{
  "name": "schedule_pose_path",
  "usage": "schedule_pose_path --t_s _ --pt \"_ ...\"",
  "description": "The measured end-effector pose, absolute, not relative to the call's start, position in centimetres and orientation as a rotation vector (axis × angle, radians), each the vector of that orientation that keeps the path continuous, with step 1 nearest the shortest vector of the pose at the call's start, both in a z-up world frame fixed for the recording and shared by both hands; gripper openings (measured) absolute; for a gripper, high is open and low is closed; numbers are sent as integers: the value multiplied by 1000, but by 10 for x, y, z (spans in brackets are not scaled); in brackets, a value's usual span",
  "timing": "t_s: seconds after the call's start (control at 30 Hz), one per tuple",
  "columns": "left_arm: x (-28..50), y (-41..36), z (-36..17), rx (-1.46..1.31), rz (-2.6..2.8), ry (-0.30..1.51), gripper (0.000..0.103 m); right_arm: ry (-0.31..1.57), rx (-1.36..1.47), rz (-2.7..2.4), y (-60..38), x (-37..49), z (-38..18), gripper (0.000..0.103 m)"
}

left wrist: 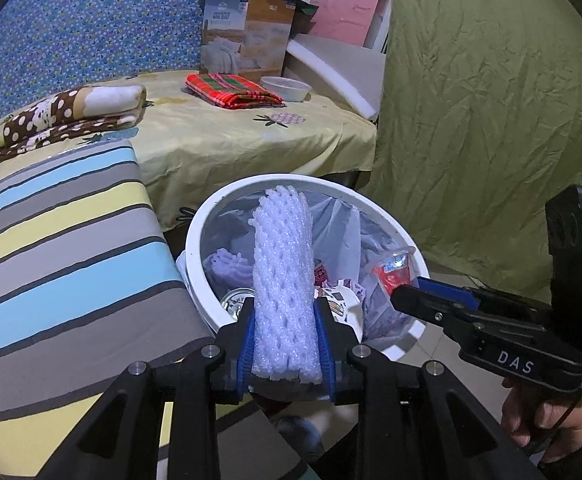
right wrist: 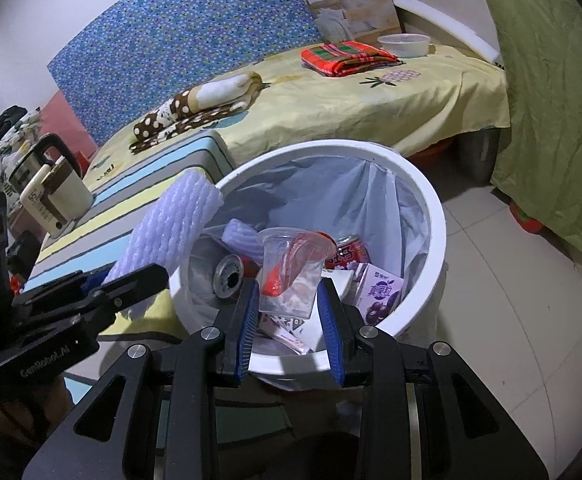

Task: Collect trash

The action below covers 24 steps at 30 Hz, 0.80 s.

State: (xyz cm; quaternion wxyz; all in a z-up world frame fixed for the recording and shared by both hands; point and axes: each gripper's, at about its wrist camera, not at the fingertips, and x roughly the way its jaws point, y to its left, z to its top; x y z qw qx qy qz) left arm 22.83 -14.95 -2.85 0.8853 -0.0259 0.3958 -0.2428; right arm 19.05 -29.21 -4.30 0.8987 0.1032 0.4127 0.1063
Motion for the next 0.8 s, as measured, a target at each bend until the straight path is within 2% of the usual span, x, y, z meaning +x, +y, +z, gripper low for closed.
schedule_pose_path --t_s 0.07,0.2,0.6,0.67,0.73,0.8 --pt "232 -150 -30 -53 -505 828 30 861 213 208 -294 192 -45 33" --pt "232 -152 -31 -55 -508 820 47 855 226 185 -297 192 -45 33" --pt "218 -138 -21 -64 -494 783 48 816 215 201 -289 184 -33 36" --pt "212 -133 -19 -67 -486 777 48 812 212 210 -285 181 -31 41" --pt "205 -127 -17 -71 -476 771 48 804 206 225 -280 177 -28 57" --pt "197 -122 -15 -72 -467 764 48 792 196 242 -273 172 -24 60"
